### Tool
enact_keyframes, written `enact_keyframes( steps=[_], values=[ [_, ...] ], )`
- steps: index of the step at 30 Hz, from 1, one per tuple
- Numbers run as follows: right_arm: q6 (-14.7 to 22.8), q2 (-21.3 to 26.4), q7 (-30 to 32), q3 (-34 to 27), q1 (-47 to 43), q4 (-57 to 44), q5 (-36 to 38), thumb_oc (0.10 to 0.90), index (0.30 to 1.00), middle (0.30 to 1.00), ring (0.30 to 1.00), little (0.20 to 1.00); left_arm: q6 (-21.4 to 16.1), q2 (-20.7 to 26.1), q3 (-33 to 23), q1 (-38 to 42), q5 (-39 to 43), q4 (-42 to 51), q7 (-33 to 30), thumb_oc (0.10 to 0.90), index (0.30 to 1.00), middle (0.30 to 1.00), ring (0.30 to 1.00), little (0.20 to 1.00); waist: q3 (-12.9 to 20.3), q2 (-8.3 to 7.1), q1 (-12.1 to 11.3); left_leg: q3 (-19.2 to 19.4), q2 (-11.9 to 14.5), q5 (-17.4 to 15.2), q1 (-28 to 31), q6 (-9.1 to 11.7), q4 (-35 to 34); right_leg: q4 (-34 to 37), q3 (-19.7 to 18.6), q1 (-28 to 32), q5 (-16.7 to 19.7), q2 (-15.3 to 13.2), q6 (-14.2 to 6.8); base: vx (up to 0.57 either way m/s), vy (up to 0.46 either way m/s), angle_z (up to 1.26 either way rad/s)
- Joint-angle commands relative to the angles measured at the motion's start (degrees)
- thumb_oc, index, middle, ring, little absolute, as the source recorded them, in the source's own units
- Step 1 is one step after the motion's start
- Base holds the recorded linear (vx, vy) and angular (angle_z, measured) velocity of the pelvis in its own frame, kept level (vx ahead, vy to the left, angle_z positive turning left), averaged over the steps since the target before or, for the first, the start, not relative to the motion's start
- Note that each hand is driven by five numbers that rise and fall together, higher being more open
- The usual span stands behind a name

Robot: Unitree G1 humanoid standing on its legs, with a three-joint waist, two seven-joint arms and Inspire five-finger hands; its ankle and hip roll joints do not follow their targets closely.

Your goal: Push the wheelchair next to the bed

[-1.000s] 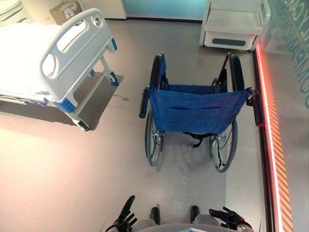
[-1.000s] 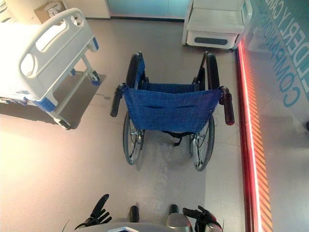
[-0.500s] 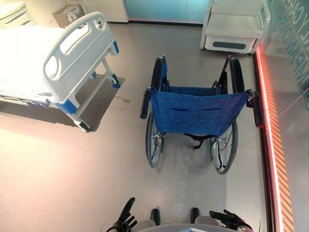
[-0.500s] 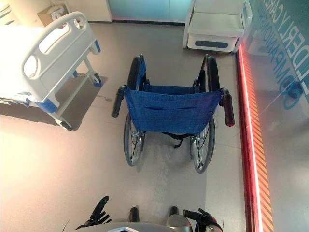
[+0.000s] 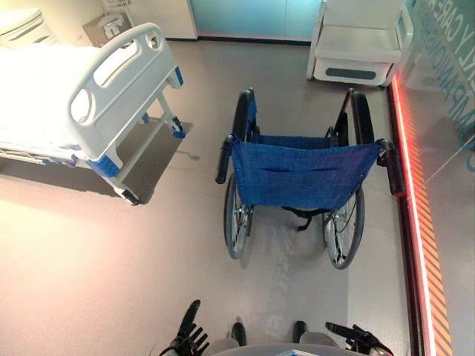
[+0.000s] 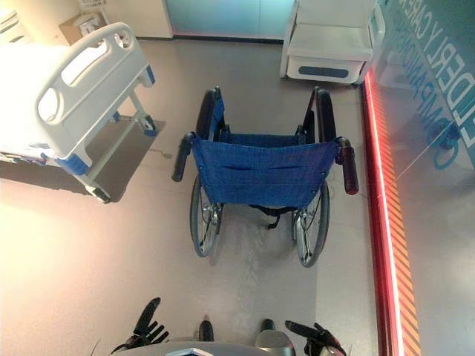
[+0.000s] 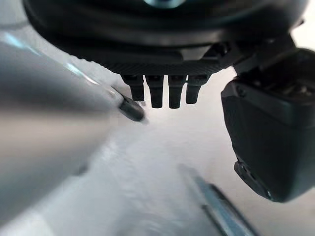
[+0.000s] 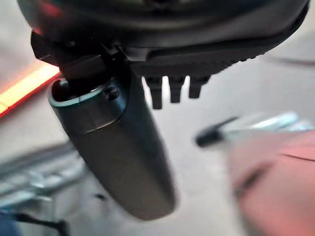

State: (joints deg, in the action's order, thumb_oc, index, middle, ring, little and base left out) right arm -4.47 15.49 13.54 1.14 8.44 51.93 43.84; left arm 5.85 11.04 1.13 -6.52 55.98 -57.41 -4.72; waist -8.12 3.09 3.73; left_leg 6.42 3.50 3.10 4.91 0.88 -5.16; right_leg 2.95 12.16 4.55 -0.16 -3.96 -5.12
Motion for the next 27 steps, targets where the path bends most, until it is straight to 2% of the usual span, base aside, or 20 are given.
enact_keyframes(
  steps=[1,2,3,7,11,16,21,27],
  values=[
    [4.9,4.5,7.2,-3.6,-1.4,-7.8,1.6,0.800,0.900,0.900,0.900,0.900,-1.0,7.7,-4.2,3.2,0.2,6.0,-3.3,0.800,0.900,0.900,0.900,0.900,0.6,-2.33,-0.4,0.1,0.9,-1.1,-2.0,1.7,0.9,0.6,-3.6,-1.8,2.5,-2.3,-1.0,0.00,-0.003,-0.03],
    [4.8,4.5,7.3,-3.6,-1.4,-7.8,1.6,0.800,0.900,0.900,0.900,0.900,-1.0,7.7,-4.2,3.2,0.2,6.1,-3.3,0.800,0.900,0.900,0.900,0.900,0.6,-2.34,-0.4,0.1,0.9,-1.1,-2.0,1.7,0.9,0.6,-3.6,-1.8,2.5,-2.3,-1.0,0.00,0.000,0.00],
    [5.4,6.2,9.1,-5.6,-0.8,-12.2,1.7,0.800,0.900,0.900,0.900,0.900,-0.2,10.1,-6.9,2.7,0.1,9.8,-3.8,0.800,0.900,0.900,0.900,0.900,0.7,-2.44,-0.5,0.1,0.9,-1.2,-1.9,1.8,0.7,0.8,-3.6,-1.8,2.6,-2.3,-1.1,0.00,0.000,0.00],
    [5.1,10.7,12.1,-10.7,-0.4,-20.6,0.2,0.800,0.900,0.900,0.900,0.900,0.2,13.9,-11.3,2.2,-0.2,15.5,-3.9,0.800,0.900,0.900,0.900,0.900,0.9,-2.59,-0.5,0.1,0.9,-1.2,-1.9,1.9,0.7,0.9,-3.6,-1.7,2.6,-2.2,-1.1,0.00,0.000,0.00],
    [4.8,14.2,14.0,-15.6,-1.2,-26.6,-1.0,0.800,0.900,0.900,0.900,0.900,0.5,16.4,-14.9,2.7,1.4,19.8,-3.7,0.800,0.900,0.900,0.900,0.900,1.0,-2.47,-0.3,0.2,0.8,-1.2,-1.8,1.9,0.5,1.1,-3.8,-1.6,2.4,-2.1,-1.1,0.02,0.017,0.00],
    [6.1,17.5,16.7,-21.7,-2.7,-37.2,-4.3,0.800,0.900,0.900,0.900,0.900,2.4,18.9,-19.1,2.7,3.0,30.2,-2.2,0.800,0.900,0.900,0.900,0.900,1.2,-1.94,-0.1,0.5,0.8,-1.3,-1.5,2.0,0.5,1.3,-4.4,-1.4,2.2,-2.1,-1.1,0.03,0.036,0.00],
    [6.6,19.9,18.3,-24.2,-5.2,-47.4,-7.2,0.800,0.900,0.900,0.900,0.900,3.9,21.4,-20.4,3.9,3.5,40.3,-4.1,0.800,0.900,0.900,0.900,0.900,1.3,-1.33,0.1,0.8,0.7,-1.2,-1.6,2.1,0.5,1.2,-5.0,-1.5,1.9,-2.2,-1.1,0.03,0.038,-0.01],
    [5.3,23.7,17.2,-22.8,-10.0,-60.0,-8.5,0.800,0.900,0.900,0.900,0.900,7.7,24.9,-20.0,6.7,5.4,53.4,-4.1,0.800,0.900,0.900,0.900,0.900,1.5,-0.79,-0.1,1.2,0.7,-1.0,-1.9,2.3,0.7,1.1,-5.6,-1.9,1.6,-2.3,-1.2,0.02,0.025,-0.02]
  ],
)
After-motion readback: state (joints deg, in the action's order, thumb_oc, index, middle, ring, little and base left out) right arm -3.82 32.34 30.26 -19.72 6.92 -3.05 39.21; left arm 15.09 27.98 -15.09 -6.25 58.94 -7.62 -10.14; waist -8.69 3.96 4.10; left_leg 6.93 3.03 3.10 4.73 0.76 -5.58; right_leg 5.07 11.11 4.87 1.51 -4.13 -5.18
